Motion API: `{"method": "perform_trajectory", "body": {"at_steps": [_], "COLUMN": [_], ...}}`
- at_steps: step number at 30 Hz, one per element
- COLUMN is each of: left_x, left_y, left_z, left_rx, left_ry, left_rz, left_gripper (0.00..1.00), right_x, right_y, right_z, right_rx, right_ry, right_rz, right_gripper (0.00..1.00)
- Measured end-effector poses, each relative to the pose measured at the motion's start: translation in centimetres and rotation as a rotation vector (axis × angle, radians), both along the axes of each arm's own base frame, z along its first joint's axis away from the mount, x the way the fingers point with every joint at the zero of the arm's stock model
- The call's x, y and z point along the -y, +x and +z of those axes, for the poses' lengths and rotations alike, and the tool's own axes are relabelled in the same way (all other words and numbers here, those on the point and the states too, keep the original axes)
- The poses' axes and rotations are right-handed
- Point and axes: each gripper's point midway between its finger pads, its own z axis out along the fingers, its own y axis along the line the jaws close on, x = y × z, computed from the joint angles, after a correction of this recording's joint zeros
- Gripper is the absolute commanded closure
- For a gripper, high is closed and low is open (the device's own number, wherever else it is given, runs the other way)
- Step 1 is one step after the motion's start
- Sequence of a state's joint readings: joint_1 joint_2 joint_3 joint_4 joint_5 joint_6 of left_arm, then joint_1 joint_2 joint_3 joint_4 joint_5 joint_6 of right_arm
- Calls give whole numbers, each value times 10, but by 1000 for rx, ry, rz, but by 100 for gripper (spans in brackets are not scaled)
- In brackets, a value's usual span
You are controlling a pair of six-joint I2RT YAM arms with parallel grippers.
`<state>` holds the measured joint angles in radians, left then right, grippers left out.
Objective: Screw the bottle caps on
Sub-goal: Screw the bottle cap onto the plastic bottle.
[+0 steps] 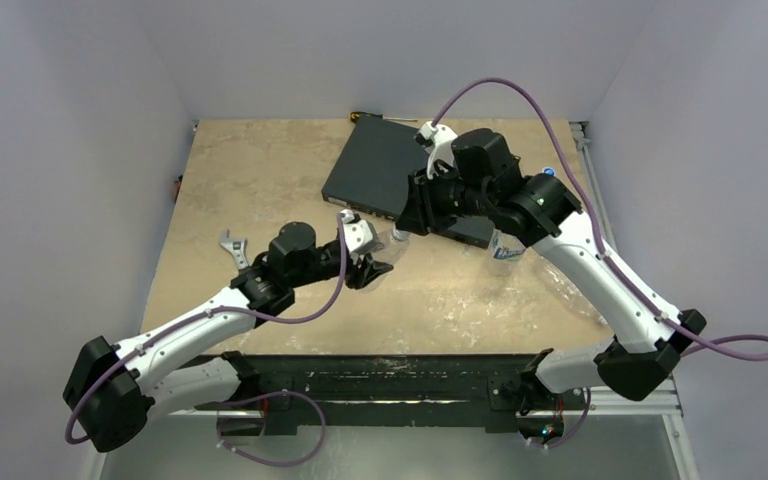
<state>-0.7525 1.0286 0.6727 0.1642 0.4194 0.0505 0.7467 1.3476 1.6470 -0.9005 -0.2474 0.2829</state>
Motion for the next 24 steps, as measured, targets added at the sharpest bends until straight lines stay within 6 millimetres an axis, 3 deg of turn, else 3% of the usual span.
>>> {"method": "perform_trajectory", "body": {"at_steps": [14,20,24], "left_x": [-23,-32,-33], "left_y": [82,94,94], "left_z": [-11,-15,-13], "left_rx": [199,207,208], "left_ry": [114,134,121], "left_rz": [458,546,555], "left_gripper": [100,100,100], "right_x": [-18,-24,-24], "right_y": [72,88,88], "right_z": [-13,-17,-12], "right_rx": [-74,-99,-118], "right_ry": [63,77,90], "right_rz": [-346,-423,-443], "right_gripper": [81,68,45]}}
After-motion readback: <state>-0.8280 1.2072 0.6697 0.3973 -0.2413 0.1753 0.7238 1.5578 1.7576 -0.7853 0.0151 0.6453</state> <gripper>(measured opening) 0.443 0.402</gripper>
